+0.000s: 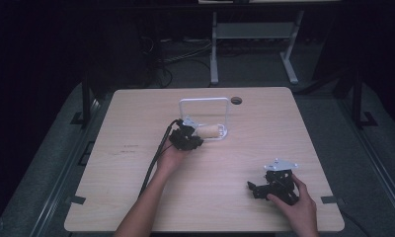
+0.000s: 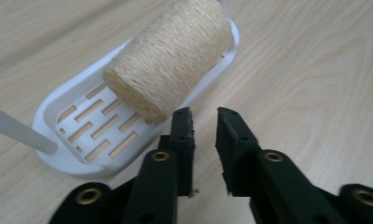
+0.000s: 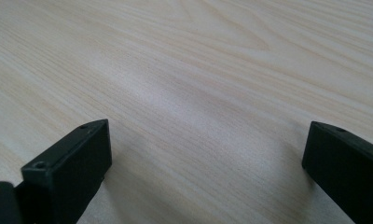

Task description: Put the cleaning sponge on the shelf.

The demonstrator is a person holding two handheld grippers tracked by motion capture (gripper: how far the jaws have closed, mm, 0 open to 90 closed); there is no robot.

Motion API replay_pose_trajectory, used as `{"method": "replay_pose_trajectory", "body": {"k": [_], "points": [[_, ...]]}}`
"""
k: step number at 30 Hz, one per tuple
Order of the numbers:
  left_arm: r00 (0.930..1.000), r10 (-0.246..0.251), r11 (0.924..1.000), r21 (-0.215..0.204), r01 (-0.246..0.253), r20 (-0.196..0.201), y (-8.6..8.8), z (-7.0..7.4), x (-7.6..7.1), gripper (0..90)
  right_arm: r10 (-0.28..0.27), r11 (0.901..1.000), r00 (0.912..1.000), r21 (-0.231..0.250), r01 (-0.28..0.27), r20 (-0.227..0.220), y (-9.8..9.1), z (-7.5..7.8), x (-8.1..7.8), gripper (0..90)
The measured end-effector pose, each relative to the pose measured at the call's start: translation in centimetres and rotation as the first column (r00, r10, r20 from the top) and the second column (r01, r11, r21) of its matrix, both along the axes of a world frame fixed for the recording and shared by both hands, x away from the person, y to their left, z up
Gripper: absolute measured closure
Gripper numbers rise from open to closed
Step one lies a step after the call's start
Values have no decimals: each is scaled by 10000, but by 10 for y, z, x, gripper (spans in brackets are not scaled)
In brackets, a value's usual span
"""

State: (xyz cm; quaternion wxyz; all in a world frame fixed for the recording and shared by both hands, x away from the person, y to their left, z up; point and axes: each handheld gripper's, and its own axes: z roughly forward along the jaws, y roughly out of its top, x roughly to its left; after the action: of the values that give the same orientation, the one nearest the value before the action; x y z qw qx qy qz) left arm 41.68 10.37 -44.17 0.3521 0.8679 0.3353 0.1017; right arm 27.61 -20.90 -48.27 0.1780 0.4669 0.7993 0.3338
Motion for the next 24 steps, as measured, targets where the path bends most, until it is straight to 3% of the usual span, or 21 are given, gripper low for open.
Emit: {"method": "replay_pose_trajectory", "body": {"k": [8, 13, 17, 19, 24], "points": [[9994, -124, 9998, -160, 119, -316, 8, 2, -4, 477, 2, 10000, 10000, 4, -2, -1, 0, 0, 0, 9], [9994, -139, 9997, 200, 145, -319, 12, 1, -8, 289, 3, 10000, 10000, -2, -3, -1, 0, 0, 0, 9], [9992, -114, 9998, 152, 119, -373, 16, 1, -12, 186, 1, 10000, 10000, -2, -1, 0, 0, 0, 0, 9], [9995, -180, 9992, 351, 190, -264, 17, 1, -14, 157, -1, 10000, 10000, 0, 1, -3, 0, 0, 0, 9], [9993, -325, 9990, 290, 331, -201, 23, 2, -22, 135, 0, 10000, 10000, 2, 0, -3, 0, 0, 0, 9]]}}
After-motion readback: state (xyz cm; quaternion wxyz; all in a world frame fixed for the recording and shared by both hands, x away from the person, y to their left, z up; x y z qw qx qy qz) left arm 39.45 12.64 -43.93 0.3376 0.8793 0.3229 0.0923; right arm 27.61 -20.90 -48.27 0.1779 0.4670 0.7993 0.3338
